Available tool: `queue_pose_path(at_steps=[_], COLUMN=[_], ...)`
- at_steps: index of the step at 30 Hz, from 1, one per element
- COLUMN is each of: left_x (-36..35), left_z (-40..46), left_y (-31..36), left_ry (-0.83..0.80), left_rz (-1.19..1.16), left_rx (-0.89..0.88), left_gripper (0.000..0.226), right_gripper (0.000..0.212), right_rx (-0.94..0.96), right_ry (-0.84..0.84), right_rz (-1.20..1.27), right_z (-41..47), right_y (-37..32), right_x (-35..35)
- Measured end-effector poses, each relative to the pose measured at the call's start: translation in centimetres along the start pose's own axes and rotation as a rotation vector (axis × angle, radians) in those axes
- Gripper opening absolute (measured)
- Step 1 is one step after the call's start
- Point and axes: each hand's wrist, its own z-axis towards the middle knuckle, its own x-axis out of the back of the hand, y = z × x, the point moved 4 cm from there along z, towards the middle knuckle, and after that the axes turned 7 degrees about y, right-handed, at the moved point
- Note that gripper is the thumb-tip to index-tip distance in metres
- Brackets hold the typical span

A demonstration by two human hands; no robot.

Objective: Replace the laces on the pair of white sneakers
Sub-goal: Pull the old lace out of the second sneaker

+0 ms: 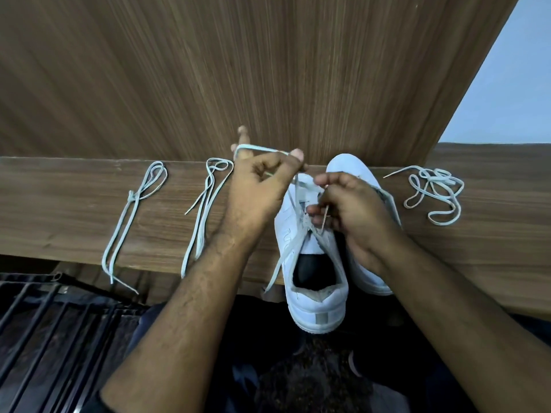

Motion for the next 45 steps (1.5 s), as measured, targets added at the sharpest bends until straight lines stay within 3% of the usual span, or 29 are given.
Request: queue_pose_path(at_steps=[2, 4, 8, 10, 14, 15, 18, 21, 22, 23, 25, 26, 30, 33, 35, 38, 41, 43, 45], left_x=[0.1, -0.2, -0.1, -0.3, -0.3, -0.1, -0.1, 0.1, 0.2, 0.3, 0.9, 1.2, 2.3, 2.2, 1.4, -0.5, -1.3, -1.2, -1.0], left_z=[0.4, 0.3, 0.2, 0.4, 0.5, 0.5, 0.2, 0.1, 0.1, 0.2, 0.5, 0.7, 1.2, 1.0, 1.2, 0.1, -0.2, -0.1, -0.1], left_y=[-1.5, -3.0, -4.4, -4.4, -2.5, -1.8, -0.1, 0.9, 0.7, 0.4, -0.9, -1.5, -2.6, -2.3, -2.9, -3.5, -3.7, -3.9, -4.2], left_ry=[-0.03, -0.139, -0.254, -0.25, -0.062, -0.014, 0.036, -0.033, -0.028, 0.002, 0.158, 0.243, 0.409, 0.318, 0.134, -0.164, -0.216, -0.194, -0.199], left_rz=[0.531, 0.902, 0.906, 0.784, 0.258, 0.165, -0.344, -0.823, -0.86, -0.809, -0.408, -0.21, 0.36, 0.651, 0.654, 0.401, 0.372, 0.359, 0.306], left_rx=[-0.054, -0.04, 0.121, 0.11, 0.097, 0.097, 0.247, 0.419, 0.446, 0.447, 0.366, 0.321, 0.312, 0.239, 0.193, 0.272, 0.287, 0.301, 0.347], left_gripper=[0.03, 0.04, 0.043, 0.042, 0.036, 0.036, 0.035, 0.033, 0.032, 0.029, 0.013, 0.019, 0.099, 0.106, 0.081, 0.045, 0.007, 0.016, 0.017], right_gripper=[0.023, 0.021, 0.02, 0.027, 0.031, 0.033, 0.042, 0.043, 0.045, 0.046, 0.049, 0.05, 0.049, 0.038, 0.027, 0.034, 0.031, 0.032, 0.03], right_rx=[-0.051, 0.001, 0.226, 0.284, 0.248, 0.288, 0.402, 0.456, 0.478, 0.507, 0.556, 0.553, 0.491, 0.537, 0.659, 0.854, 0.822, 0.681, 0.698], right_ry=[-0.003, -0.01, 0.052, 0.175, 0.393, 0.42, 0.317, 0.143, 0.132, 0.13, 0.122, 0.122, 0.127, 0.086, 0.051, 0.102, -0.121, -0.268, -0.258], right_rz=[0.304, 0.382, 0.132, 0.029, 0.054, -0.082, -0.69, -0.999, -1.075, -1.155, -1.292, -1.336, -1.425, -1.447, -1.404, -1.43, -1.459, -1.389, -1.384], right_z=[-0.3, -0.1, -0.5, -0.6, 0.9, 1.5, 1.8, 0.6, 0.3, -0.1, -0.5, -0.7, -0.7, -0.5, -0.8, -1.4, -0.9, -0.3, -0.1], right_y=[-1.0, -2.0, -3.3, -3.3, -1.8, -1.5, -1.7, -1.0, -0.7, -0.6, -0.6, -0.6, -0.7, -0.6, -0.8, -1.7, -0.7, 0.3, 0.2], right_x=[0.6, 1.5, 2.1, 2.4, 3.9, 4.3, 3.9, 2.4, 2.0, 1.7, 1.3, 1.4, 2.1, 1.7, 1.2, 0.4, -0.5, -0.5, -0.5])
